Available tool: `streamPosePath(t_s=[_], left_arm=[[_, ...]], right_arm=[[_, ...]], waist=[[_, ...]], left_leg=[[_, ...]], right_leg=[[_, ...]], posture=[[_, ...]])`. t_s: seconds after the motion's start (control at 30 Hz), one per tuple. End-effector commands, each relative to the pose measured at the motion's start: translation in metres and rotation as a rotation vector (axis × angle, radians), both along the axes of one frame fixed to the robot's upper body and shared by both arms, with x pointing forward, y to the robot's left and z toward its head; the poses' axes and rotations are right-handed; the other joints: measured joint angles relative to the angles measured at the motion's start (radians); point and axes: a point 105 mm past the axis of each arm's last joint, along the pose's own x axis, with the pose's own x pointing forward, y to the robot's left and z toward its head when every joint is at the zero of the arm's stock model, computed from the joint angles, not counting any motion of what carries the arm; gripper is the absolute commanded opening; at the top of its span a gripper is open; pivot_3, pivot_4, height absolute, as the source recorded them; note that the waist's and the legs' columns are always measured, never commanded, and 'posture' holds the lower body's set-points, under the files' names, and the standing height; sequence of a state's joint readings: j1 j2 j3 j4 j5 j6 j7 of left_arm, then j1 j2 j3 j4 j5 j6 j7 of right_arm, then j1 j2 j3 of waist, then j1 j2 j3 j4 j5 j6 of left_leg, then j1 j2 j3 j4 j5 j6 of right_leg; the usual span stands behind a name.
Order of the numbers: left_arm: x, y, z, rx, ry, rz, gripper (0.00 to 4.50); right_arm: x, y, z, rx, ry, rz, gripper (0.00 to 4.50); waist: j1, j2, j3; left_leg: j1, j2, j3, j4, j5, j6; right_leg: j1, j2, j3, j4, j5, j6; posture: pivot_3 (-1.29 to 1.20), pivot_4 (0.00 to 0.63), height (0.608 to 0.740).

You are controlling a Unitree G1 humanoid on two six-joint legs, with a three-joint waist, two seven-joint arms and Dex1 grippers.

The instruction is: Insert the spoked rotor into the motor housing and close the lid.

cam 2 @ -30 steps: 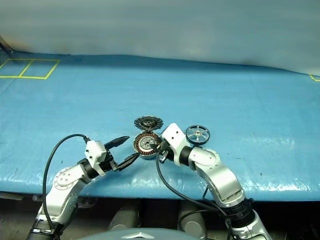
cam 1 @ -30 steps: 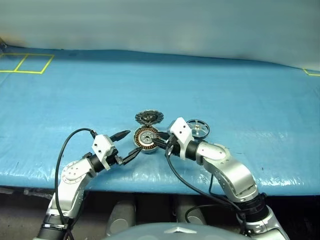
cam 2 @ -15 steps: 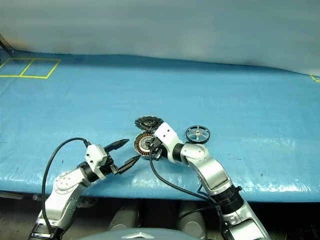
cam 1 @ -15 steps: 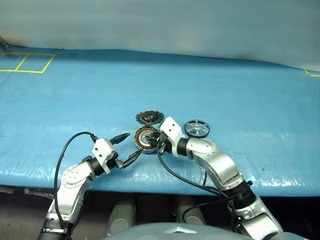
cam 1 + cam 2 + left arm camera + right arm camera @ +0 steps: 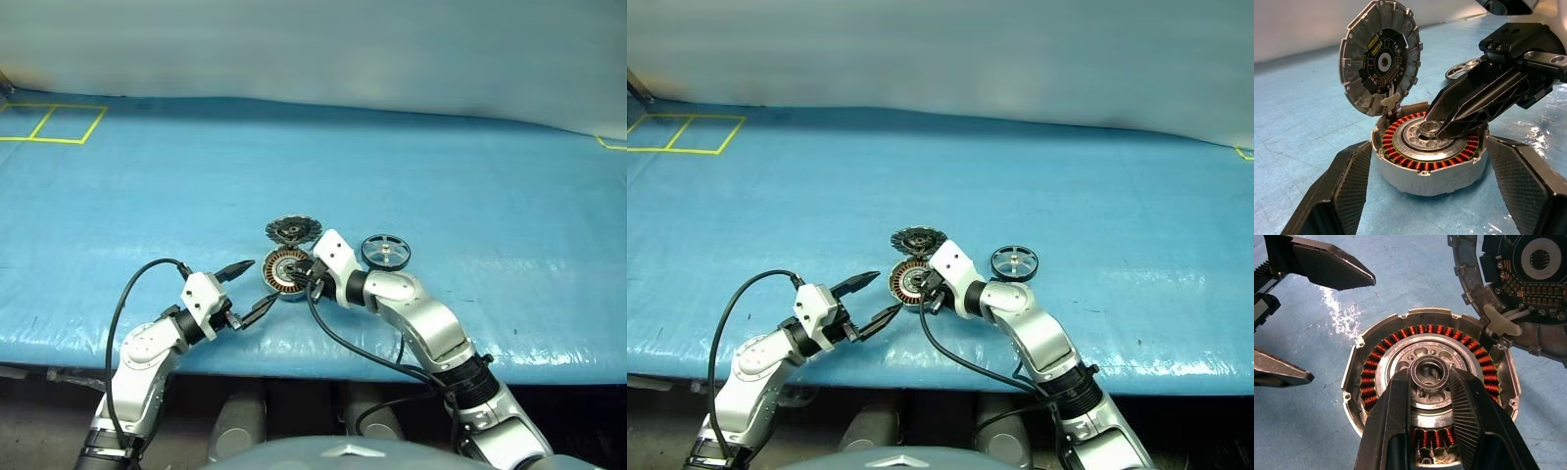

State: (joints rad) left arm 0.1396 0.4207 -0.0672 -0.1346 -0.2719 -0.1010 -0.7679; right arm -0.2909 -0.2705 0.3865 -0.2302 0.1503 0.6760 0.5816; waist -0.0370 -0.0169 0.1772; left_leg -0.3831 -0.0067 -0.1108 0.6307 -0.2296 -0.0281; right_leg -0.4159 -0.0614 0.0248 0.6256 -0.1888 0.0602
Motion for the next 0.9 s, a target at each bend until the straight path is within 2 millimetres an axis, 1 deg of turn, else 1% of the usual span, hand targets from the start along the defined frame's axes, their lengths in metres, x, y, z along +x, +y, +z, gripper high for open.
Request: streamPosePath(t_s=[0.03, 0.5, 0.9], left_arm=[[0.0006, -0.0025, 0.0075, 0.005, -0.046, -0.011, 4.02], [-0.0003, -0.0014, 0.0011, 0.019, -0.033, -0.003, 4.02], [-0.0012, -0.0032, -0.0024, 0.017, -0.023, -0.001, 4.02]], right_arm=[[0.0013, 0.0043, 0.0098, 0.019, -0.049, 0.012, 0.77], [-0.0034, 0.0083, 0.0092, -0.011, -0.078, 0.057, 0.77], [0.0021, 0.0065, 0.0080, -0.020, -0.085, 0.029, 0.77]], waist=[[0.000, 0.000, 0.000], [0.000, 0.000, 0.000], [0.000, 0.000, 0.000]], left_leg=[[0.000, 0.000, 0.000, 0.000, 0.000, 0.000], [0.000, 0.000, 0.000, 0.000, 0.000, 0.000], [0.000, 0.000, 0.000, 0.000, 0.000, 0.000]], right_leg=[[0.000, 0.000, 0.000, 0.000, 0.000, 0.000], [0.000, 0.000, 0.000, 0.000, 0.000, 0.000], [0.000, 0.000, 0.000, 0.000, 0.000, 0.000]], posture=[[0.00, 0.150, 0.740], [0.00, 0.150, 0.740], [0.00, 0.150, 0.740]])
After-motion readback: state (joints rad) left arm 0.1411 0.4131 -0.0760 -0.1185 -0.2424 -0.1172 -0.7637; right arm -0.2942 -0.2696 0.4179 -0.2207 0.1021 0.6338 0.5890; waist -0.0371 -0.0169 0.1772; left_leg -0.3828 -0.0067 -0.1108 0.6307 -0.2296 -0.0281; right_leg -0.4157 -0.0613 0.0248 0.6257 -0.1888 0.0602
